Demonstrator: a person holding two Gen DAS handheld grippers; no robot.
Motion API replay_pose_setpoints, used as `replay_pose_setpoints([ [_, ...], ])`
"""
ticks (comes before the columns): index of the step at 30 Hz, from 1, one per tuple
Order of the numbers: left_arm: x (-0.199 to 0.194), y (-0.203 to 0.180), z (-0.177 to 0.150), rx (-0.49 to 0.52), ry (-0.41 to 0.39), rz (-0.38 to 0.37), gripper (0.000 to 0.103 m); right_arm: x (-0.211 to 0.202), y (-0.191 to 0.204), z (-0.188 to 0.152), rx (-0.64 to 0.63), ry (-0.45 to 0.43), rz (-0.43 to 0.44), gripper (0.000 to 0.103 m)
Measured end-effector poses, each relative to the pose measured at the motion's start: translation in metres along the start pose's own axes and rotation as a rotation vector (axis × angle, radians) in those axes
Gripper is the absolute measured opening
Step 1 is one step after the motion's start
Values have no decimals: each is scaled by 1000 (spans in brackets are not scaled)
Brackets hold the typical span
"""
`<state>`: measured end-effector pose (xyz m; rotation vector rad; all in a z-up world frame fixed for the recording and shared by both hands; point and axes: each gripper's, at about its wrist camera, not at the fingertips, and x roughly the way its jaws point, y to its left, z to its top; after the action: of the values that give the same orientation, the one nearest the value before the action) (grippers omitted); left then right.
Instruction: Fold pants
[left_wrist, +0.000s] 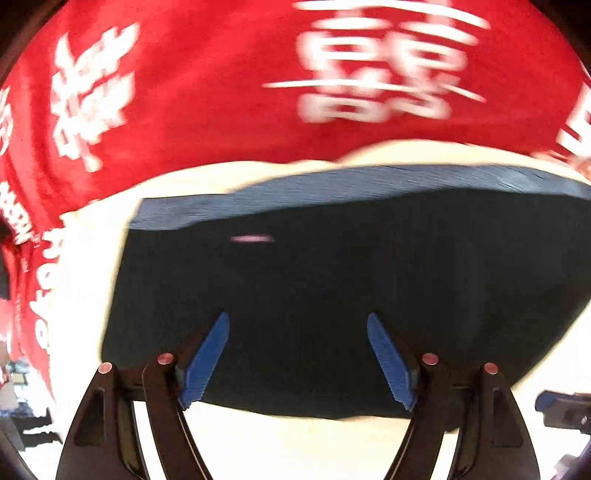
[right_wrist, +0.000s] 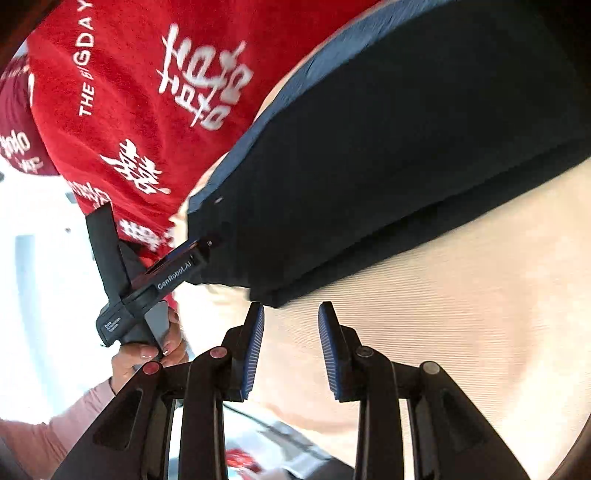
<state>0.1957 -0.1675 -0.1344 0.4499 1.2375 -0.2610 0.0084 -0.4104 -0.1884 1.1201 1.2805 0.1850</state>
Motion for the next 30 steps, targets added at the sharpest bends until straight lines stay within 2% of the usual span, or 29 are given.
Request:
replay_pose_setpoints([
  [2,13,31,0,-42,12,28,79,22,-2,-3,50,-4,30,34],
  [5,29,55,-8,-60,46,67,79,29,-2,-8,82,-21,37,34],
  [7,40,63,-13,-56,33,38,84,32,2,-8,100,-44,51,34],
  [8,41,63,-14,-46,16,51,91,37,4,-3,113,-49,57,34],
  [10,43,65,-16,-38,5,44,92,45,3,5,141,-35,56,32],
  [11,41,67,-17,-48,12,31,92,49,1,9,153,-28,45,25],
  [12,45,71,-15,-51,22,18,92,54,10,15,143,-25,14,13],
  [13,43,73,-17,-48,27,9,92,52,16,16,115,-27,-2,12],
  [15,43,81,-26,-35,28,0,92,40,39,12,-8,-39,-63,11],
  [16,46,84,-29,-31,32,-8,92,39,47,6,-64,-24,-126,11],
  [18,48,87,-36,-40,29,-21,93,49,43,0,-74,9,-203,11],
  [21,56,87,-36,-42,21,-12,93,56,29,-3,-46,-2,-199,10],
  [22,46,83,-42,-40,16,-10,93,54,30,-5,-51,-7,-197,10],
  [26,43,79,-39,-38,34,27,92,47,24,-16,-42,45,-195,11],
  [28,20,62,-36,-34,20,-3,92,32,22,-24,-60,93,-253,12],
  [30,1,43,-33,-28,-12,-80,92,10,31,-22,-117,51,-280,12],
])
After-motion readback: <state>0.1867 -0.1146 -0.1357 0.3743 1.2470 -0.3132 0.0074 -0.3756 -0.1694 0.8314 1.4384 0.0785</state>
